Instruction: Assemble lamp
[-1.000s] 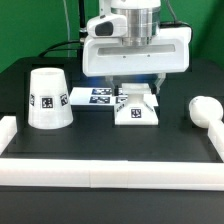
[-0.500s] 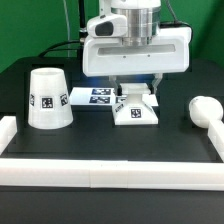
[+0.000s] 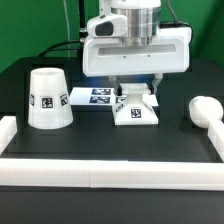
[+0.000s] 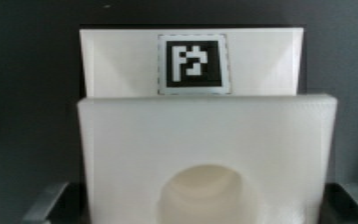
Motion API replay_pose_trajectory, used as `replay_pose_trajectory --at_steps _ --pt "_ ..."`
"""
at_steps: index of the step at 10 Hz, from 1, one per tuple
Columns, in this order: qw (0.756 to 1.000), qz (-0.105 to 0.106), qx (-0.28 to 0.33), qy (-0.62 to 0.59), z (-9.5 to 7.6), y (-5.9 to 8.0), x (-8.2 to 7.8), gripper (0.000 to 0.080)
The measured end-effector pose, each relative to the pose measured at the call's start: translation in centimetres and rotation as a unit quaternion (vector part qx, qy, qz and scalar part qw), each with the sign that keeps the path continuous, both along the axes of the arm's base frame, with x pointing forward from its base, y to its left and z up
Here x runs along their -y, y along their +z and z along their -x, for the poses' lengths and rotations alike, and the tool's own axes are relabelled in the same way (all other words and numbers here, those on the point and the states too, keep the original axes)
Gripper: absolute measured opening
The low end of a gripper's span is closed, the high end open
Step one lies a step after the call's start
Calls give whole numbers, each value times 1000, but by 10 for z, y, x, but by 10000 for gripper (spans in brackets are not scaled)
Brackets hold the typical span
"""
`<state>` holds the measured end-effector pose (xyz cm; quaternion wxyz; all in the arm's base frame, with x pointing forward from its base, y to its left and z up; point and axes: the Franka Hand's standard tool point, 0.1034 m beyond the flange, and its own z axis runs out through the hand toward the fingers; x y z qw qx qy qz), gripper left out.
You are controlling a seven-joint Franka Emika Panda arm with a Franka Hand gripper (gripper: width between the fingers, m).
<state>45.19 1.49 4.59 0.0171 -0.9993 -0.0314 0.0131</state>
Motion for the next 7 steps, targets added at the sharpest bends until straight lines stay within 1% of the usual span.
replay_pose_trajectory --at_steps 2,3,7 --pt "1000 -3 11 2 -39 1 -6 534" --pt "1000 -4 16 1 -54 1 -10 534" --pt "999 -10 27 -26 -113 2 -37 534"
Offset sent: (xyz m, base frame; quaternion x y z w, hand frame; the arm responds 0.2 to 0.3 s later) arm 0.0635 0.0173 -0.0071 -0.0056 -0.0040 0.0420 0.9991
